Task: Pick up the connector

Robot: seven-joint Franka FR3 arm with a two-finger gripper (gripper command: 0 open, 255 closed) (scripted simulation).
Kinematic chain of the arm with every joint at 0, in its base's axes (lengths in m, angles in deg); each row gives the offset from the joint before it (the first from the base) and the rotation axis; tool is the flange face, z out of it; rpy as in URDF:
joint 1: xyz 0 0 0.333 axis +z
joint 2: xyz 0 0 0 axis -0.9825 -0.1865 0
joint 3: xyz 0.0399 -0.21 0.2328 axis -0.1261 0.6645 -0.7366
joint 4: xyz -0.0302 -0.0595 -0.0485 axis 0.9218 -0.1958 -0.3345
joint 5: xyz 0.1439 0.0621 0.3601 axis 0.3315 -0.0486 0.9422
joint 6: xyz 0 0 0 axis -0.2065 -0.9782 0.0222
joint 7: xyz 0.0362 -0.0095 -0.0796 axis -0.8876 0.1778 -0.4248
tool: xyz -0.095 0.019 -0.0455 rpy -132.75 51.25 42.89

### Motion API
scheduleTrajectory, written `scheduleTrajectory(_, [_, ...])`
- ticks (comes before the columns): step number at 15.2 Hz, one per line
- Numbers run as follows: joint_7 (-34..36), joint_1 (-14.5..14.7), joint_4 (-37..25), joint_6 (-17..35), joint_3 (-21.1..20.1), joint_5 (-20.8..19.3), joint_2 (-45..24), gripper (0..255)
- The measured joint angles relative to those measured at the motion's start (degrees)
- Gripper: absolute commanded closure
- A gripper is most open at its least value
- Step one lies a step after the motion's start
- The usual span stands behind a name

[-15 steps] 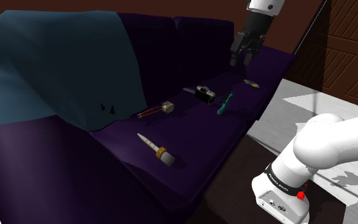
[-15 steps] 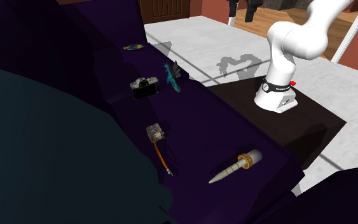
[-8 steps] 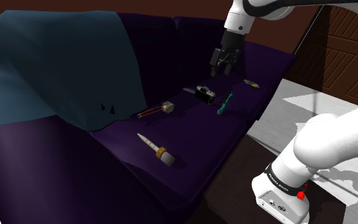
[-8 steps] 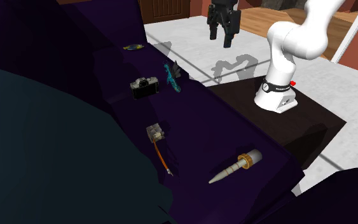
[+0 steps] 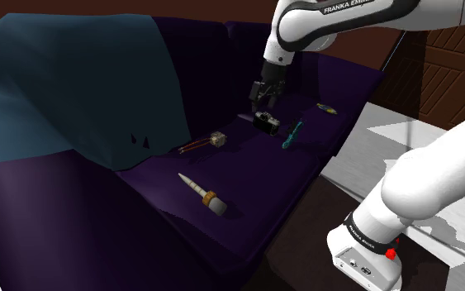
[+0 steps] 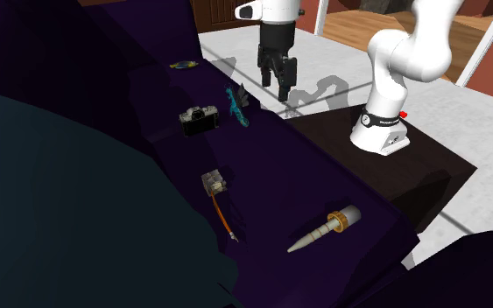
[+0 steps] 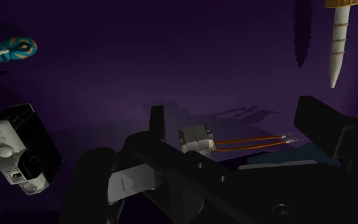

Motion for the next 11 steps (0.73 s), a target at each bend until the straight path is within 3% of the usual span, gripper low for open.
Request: scheduleTrajectory(11, [-0.7, 0.5, -10.7, 12.5, -0.9, -3.0, -23.8, 0])
